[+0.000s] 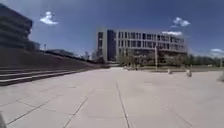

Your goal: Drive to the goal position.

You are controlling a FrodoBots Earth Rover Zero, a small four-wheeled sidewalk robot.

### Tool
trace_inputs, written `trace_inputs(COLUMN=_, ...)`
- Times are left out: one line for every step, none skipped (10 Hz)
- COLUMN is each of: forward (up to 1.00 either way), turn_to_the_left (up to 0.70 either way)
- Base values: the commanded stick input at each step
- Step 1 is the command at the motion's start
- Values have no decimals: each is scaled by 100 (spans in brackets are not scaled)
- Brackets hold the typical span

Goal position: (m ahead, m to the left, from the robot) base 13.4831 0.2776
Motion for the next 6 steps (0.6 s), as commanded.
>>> trace_inputs(forward=0, turn_to_the_left=0)
trace_inputs(forward=0, turn_to_the_left=0)
trace_inputs(forward=51, turn_to_the_left=0)
trace_inputs(forward=100, turn_to_the_left=0)
trace_inputs(forward=100, turn_to_the_left=0)
trace_inputs(forward=100, turn_to_the_left=0)
